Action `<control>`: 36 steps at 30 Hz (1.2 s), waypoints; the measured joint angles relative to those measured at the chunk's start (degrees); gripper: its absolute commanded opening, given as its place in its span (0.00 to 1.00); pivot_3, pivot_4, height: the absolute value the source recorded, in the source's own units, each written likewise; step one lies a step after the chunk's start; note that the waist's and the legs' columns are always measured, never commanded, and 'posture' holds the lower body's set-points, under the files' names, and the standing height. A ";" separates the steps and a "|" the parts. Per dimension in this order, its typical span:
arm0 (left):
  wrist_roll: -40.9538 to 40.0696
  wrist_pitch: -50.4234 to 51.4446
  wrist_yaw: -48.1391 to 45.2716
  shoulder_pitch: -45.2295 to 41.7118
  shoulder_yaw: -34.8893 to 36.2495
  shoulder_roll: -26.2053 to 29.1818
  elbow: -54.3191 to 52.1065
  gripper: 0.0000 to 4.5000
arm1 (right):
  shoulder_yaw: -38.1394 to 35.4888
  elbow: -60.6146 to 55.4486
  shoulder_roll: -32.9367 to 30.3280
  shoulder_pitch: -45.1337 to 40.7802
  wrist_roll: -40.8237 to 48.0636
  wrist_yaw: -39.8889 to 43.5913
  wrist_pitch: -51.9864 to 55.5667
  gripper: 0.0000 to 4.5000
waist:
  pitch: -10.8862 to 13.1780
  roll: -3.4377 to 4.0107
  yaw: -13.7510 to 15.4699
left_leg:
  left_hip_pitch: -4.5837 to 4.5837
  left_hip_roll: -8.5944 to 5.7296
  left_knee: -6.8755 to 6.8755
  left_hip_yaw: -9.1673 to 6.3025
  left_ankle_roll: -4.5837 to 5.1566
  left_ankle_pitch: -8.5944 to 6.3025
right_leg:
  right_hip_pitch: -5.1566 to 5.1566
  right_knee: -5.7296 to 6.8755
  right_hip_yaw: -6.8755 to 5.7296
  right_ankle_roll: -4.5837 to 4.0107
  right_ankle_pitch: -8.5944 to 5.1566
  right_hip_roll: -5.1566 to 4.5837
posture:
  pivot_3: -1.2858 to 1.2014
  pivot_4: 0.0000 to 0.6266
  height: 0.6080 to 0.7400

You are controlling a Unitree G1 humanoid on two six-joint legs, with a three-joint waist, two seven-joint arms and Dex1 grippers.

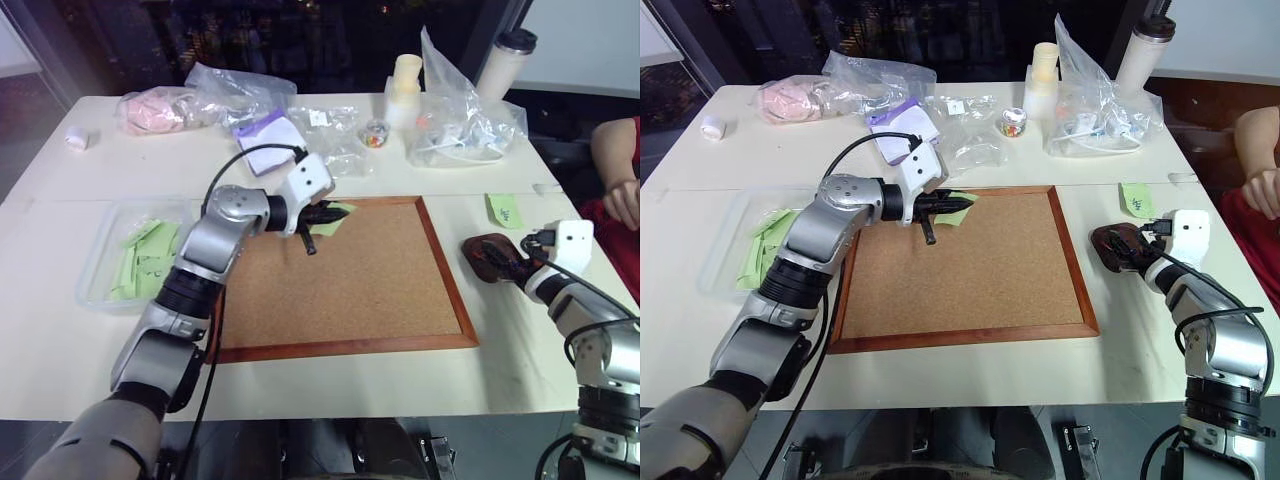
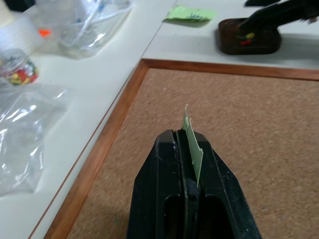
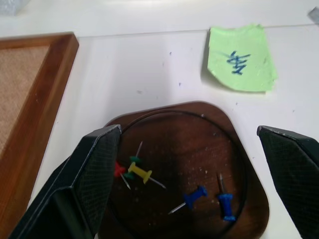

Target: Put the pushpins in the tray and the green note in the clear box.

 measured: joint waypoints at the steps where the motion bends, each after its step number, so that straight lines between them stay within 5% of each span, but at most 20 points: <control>1: -0.01 -0.02 0.35 -0.01 0.06 0.00 0.04 0.00 | -0.69 -0.06 0.48 -0.38 0.94 -0.48 0.51 0.99 | 0.00 0.00 0.00 | 0.00 0.00 0.00 0.00 0.00 0.00 | 0.00 0.00 0.00 0.00 0.00 0.00 | 0.52 0.24 0.95; 10: -0.37 -0.11 4.74 -0.72 3.56 0.51 0.99 0.00 | -6.26 -0.12 1.20 -3.52 5.84 -4.19 3.05 0.99 | 0.00 0.00 -0.02 | 0.00 0.00 0.00 0.00 -0.01 0.00 | 0.00 0.01 0.00 0.00 0.00 -0.01 | 0.52 0.24 0.95; 15: 1.85 2.42 14.97 -1.54 8.22 2.92 -0.60 0.00 | 3.90 -11.57 -4.35 -3.52 6.81 5.53 3.16 0.99 | 0.02 0.04 -0.92 | 0.02 0.09 -0.02 -0.12 0.03 -0.02 | -0.11 0.11 0.09 0.00 0.00 0.11 | 0.52 0.24 0.95; 21: 12.20 30.52 35.38 -0.34 19.80 8.15 -14.98 0.00 | 15.76 -21.71 -6.47 -9.51 16.14 18.41 8.54 0.99 | 0.03 0.01 -1.49 | -0.07 0.12 0.00 -0.24 0.27 -0.15 | -0.11 0.14 -0.01 0.00 0.00 0.03 | 0.52 0.24 0.95; 28: 15.75 60.46 40.85 9.68 26.78 10.65 -37.86 0.00 | 26.43 -20.85 -9.22 -14.11 17.84 29.96 10.58 0.99 | 0.02 -0.07 0.20 | -0.14 0.02 0.10 -0.28 0.19 -0.11 | -0.10 0.13 -0.09 0.01 0.01 -0.11 | 0.52 0.24 0.95; 31: 15.72 63.47 41.43 13.16 28.47 10.60 -39.30 0.22 | 28.22 -17.09 -8.90 -15.35 15.52 31.38 8.90 1.00 | 0.02 -0.18 0.24 | -0.13 0.02 0.13 -0.30 0.22 -0.13 | -0.10 0.16 -0.11 0.00 0.02 -0.10 | 0.52 0.24 0.95; 36: 15.35 63.26 42.20 15.78 29.58 10.85 -40.54 0.77 | 30.18 -13.84 -7.93 -15.79 12.71 32.55 6.86 1.00 | 0.02 -0.20 0.05 | -0.13 0.06 0.12 -0.28 -0.02 0.01 | -0.11 0.16 -0.10 0.00 0.02 -0.08 | 0.52 0.24 0.95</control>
